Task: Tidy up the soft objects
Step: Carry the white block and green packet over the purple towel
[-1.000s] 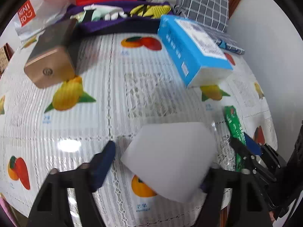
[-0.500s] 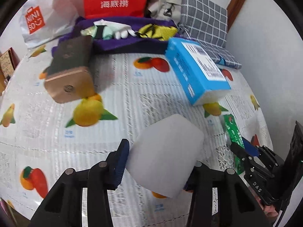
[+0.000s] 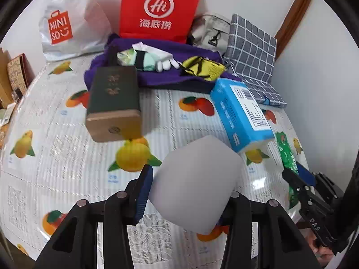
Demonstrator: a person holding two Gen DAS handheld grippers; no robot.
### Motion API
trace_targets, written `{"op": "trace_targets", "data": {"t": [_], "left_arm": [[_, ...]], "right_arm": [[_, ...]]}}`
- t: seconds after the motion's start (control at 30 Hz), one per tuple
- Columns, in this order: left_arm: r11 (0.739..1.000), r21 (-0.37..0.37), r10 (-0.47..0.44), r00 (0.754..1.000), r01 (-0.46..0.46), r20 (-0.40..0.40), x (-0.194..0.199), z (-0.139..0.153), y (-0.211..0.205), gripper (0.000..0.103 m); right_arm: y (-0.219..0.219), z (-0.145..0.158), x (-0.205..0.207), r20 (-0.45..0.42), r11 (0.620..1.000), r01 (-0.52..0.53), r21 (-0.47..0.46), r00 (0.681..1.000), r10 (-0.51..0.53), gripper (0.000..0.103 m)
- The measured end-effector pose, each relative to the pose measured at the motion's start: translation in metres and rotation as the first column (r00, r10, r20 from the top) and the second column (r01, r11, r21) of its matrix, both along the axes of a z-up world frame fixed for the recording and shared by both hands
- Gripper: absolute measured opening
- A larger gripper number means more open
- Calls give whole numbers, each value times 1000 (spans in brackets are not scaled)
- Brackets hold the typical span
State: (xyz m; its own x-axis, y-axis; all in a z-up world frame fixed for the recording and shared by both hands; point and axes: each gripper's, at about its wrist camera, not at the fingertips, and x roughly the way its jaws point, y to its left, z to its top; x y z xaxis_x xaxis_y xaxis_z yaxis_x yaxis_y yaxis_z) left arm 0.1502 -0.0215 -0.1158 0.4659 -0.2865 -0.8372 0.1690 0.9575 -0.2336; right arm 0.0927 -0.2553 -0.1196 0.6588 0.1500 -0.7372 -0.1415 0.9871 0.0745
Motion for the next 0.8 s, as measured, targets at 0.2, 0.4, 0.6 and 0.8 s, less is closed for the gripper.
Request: {"op": "trace_targets", "data": {"t": [0.2, 0.4, 0.6, 0.8], "left_arm": [[1000, -13, 22, 999, -21, 34, 9, 13, 15, 44], [999, -36, 30, 998, -28, 57, 24, 28, 26, 44], [998, -27, 51, 996, -49, 77, 44, 37, 31, 44], [997, -7, 76, 992, -76, 103, 69, 49, 34, 44]], "right_arm": [[14, 19, 12, 24, 999, -23, 31, 999, 22, 29], [19, 33, 29, 36, 999, -16, 52, 999, 14, 29], [25, 46, 50, 66, 999, -33, 19, 997, 32, 29], [21, 60, 85, 74, 1000, -18, 22, 997, 17, 29]]}}
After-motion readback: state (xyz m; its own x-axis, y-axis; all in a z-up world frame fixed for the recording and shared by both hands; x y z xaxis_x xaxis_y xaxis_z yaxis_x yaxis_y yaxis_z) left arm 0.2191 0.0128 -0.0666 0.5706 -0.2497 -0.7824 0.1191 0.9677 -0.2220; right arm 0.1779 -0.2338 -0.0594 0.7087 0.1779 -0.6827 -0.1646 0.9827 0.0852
